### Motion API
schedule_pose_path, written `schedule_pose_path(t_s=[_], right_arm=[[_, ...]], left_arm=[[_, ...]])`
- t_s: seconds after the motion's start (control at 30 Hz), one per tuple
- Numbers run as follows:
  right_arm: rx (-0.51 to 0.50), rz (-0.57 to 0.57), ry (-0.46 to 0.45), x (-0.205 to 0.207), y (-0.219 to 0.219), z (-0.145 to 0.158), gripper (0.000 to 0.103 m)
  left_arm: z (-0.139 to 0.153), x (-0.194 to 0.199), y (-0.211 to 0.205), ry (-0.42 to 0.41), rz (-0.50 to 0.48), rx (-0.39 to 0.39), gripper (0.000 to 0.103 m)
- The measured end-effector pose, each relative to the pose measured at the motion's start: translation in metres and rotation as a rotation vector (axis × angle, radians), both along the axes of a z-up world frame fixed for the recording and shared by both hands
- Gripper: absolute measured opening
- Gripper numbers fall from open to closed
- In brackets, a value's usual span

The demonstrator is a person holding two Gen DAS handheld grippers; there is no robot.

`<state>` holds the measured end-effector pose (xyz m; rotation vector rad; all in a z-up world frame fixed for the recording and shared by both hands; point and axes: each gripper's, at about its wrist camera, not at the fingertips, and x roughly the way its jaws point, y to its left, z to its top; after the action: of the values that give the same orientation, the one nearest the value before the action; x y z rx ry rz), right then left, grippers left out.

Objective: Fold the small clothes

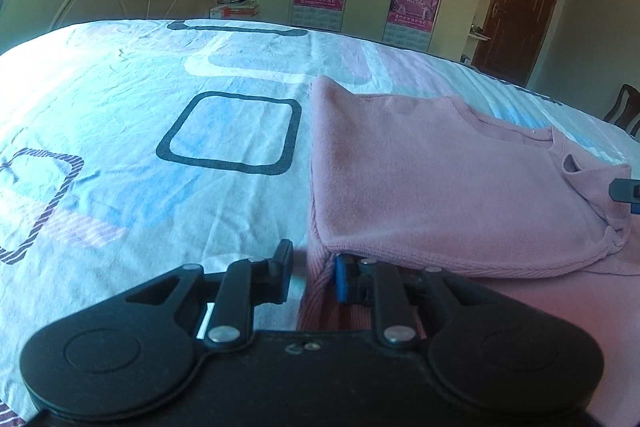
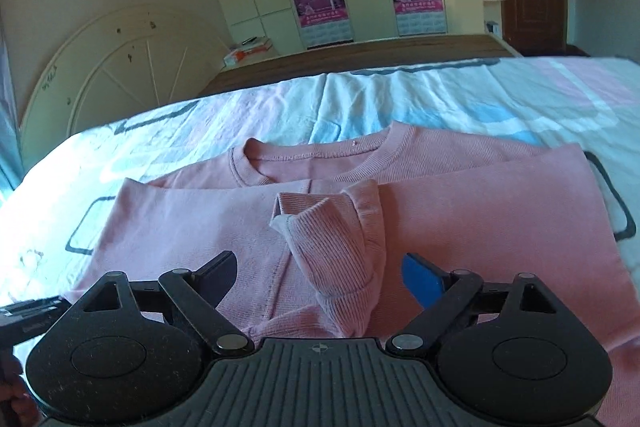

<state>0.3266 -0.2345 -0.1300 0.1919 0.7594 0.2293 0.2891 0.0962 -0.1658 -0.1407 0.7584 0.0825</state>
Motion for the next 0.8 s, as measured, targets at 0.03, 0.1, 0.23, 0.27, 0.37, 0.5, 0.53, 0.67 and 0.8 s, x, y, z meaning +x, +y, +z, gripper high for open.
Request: schedule_pose_path(t_s=[0.03,0.1,0.23,0.27,0.37,0.5,0.53,0.67,0.8], right_arm=[[-0.036,0.004,-0.013,0.003,0.006,-0.001,0.075],[-0.065,0.022,0.003,0.01,0.014,-0.004,0.012],[-0.018,-0.043,-0.013,0.002,-0.008,0.0,0.01],[0.008,-0.088,-0.014,-0.003,-0.02,0.003,0.01],[0.05,-0.2,0.037,-0.015,-0.059,-0.001,0.009],[0.026,-0.259,0.088,-0.026,-0.087,-0.007,0.009],[0.032,-0.266,0.094,-0.028,-0.092,-0.007,0.009],[0.128,-0.265,0.101,-0.026,-0.102,-0.006,0.074],[0.101,-0.191,0.085,-0.013,-0.08,-0.009,0.096]], left_arm=[[0.0,0.0,0.0,0.0,-0.002,0.004,0.021],[-0.001,0.001,-0.001,-0.001,-0.004,0.007,0.021],[-0.001,0.001,0.0,-0.007,-0.003,0.004,0.021],[-0.001,0.001,0.0,-0.008,-0.005,0.005,0.021],[-0.001,0.0,0.001,-0.008,-0.01,0.002,0.021],[0.0,-0.001,0.002,-0.002,-0.026,0.007,0.021],[0.0,0.0,0.002,0.003,-0.029,0.009,0.022],[0.003,0.001,0.006,0.028,-0.036,-0.02,0.026],[0.004,0.003,0.005,0.036,-0.031,-0.02,0.027]])
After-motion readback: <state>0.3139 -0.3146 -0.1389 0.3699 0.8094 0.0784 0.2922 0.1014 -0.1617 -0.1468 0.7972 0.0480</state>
